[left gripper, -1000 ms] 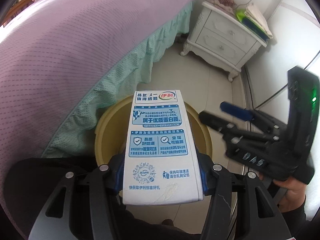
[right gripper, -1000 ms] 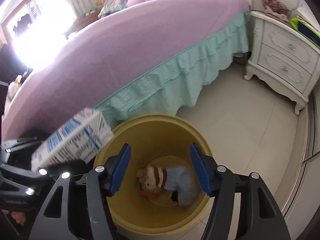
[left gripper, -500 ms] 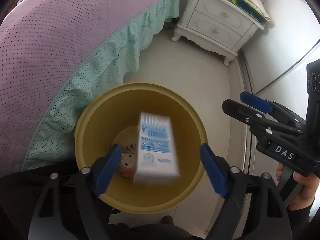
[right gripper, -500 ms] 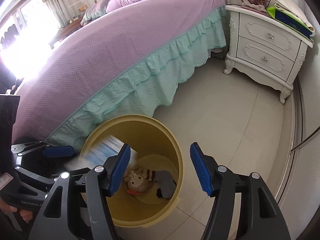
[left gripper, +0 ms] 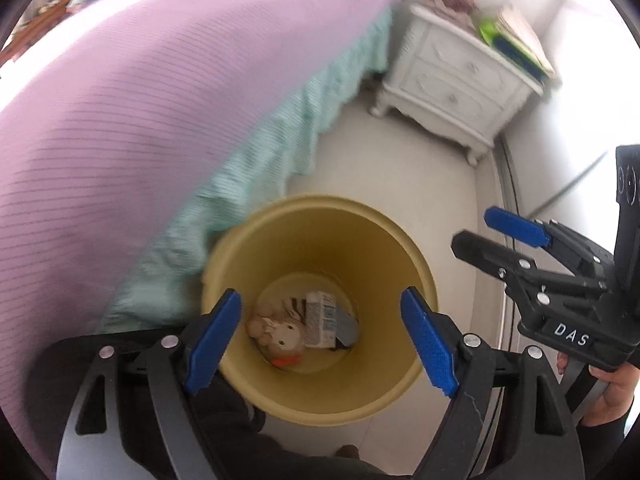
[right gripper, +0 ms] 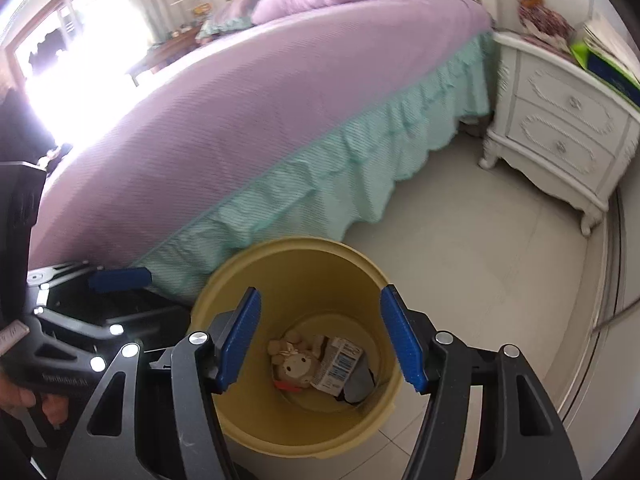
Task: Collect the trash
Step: 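Return both tools to the bed toward the tissues, then grasp a white tissue with the right tool while the left tool grasps another tissue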
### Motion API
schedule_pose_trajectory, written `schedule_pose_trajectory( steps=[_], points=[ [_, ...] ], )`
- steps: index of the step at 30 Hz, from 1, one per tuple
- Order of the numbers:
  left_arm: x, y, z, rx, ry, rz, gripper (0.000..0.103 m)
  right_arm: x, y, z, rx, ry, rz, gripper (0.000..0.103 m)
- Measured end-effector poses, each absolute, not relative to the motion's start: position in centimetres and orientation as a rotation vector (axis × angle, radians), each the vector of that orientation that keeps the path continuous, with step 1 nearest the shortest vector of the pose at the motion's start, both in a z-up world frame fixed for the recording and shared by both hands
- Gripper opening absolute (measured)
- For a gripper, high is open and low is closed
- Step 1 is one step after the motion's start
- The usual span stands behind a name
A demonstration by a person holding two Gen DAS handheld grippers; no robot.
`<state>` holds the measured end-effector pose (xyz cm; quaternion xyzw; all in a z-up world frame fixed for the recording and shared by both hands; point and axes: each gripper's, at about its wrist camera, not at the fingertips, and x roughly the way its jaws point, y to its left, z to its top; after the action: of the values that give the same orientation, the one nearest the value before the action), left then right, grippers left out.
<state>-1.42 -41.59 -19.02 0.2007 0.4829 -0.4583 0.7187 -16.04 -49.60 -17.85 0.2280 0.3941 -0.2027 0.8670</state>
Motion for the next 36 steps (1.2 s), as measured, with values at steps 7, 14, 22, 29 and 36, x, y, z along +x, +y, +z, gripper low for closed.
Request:
schedule_pose_trajectory(
  steps=[7,14,22,29,36],
  points=[
    [2.3,-34.1,-12.4,0.334,0.893,-0.834,0.088,-11.8,-45.8,-12.8,0.366,0.739,-0.289,0.065],
    [6.6,-23.6,-6.4,0.14,0.769,-0.582,0.099,-5.9,-39.1,-6.8,0.221,0.575,-0.085,0.086],
    [10.4,-11.8,-2.8,0.003,0.684,-0.295,0.099,2.8,-30.4,-2.7,0.103,0.487,0.131,0.091],
    [13.0,-4.6,-3.1,-0.109,0.697,-0.17,0.099,9.6,-23.8,-1.8,0.062,0.497,0.259,0.091],
    [15.7,-1.5,-3.9,-0.138,0.709,-0.118,0.099,16.3,-20.4,-2.0,0.052,0.525,0.289,0.09]
  ],
)
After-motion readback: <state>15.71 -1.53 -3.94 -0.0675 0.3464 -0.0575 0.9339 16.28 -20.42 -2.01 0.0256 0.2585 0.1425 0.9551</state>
